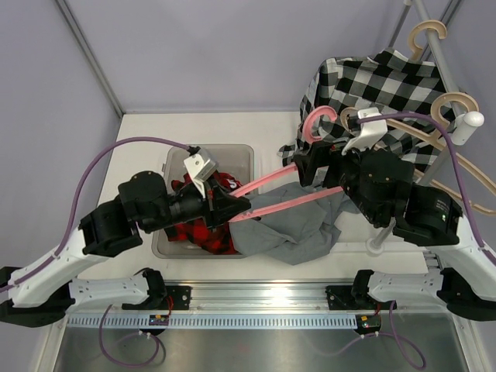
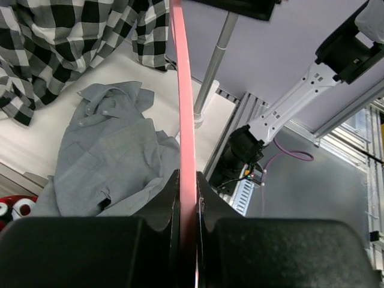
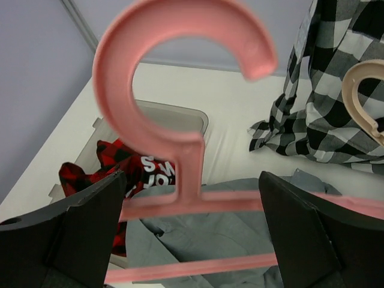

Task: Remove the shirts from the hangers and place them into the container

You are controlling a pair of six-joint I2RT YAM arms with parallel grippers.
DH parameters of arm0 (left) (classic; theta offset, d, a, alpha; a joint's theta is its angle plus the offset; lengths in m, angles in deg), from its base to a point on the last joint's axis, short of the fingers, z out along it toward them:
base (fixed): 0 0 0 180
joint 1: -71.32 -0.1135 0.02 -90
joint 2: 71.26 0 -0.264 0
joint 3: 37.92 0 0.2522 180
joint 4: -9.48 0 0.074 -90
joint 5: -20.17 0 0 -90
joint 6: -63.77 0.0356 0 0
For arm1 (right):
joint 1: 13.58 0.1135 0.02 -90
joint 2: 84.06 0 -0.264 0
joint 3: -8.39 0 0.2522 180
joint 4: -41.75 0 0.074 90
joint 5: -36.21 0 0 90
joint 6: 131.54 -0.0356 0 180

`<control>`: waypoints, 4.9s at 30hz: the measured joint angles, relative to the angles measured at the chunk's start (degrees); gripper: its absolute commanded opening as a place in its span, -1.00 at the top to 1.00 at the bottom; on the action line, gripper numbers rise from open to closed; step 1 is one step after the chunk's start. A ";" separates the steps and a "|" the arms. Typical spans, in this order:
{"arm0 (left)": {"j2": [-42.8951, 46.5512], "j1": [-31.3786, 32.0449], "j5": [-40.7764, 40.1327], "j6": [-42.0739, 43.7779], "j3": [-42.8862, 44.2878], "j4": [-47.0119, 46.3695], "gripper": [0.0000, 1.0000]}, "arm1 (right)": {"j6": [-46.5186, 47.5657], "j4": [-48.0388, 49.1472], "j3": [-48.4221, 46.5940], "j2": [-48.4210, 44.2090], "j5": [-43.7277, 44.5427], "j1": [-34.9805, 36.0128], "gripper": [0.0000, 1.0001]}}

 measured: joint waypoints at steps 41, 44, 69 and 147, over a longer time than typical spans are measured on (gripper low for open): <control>-42.62 -0.13 11.85 12.31 48.19 5.16 1.00 | -22.25 3.41 50.95 -21.84 -19.04 6.75 1.00; -42.73 -0.15 13.35 12.26 48.22 4.48 1.00 | -22.34 3.91 50.95 -20.94 -18.99 6.91 1.00; -55.21 -7.82 24.65 6.78 54.29 -1.88 0.12 | -26.38 3.23 49.29 -16.74 -12.98 14.49 0.56; 29.92 -10.97 -20.15 -12.46 -23.71 8.09 -0.97 | 20.55 8.98 -56.70 45.33 -51.12 -13.42 1.00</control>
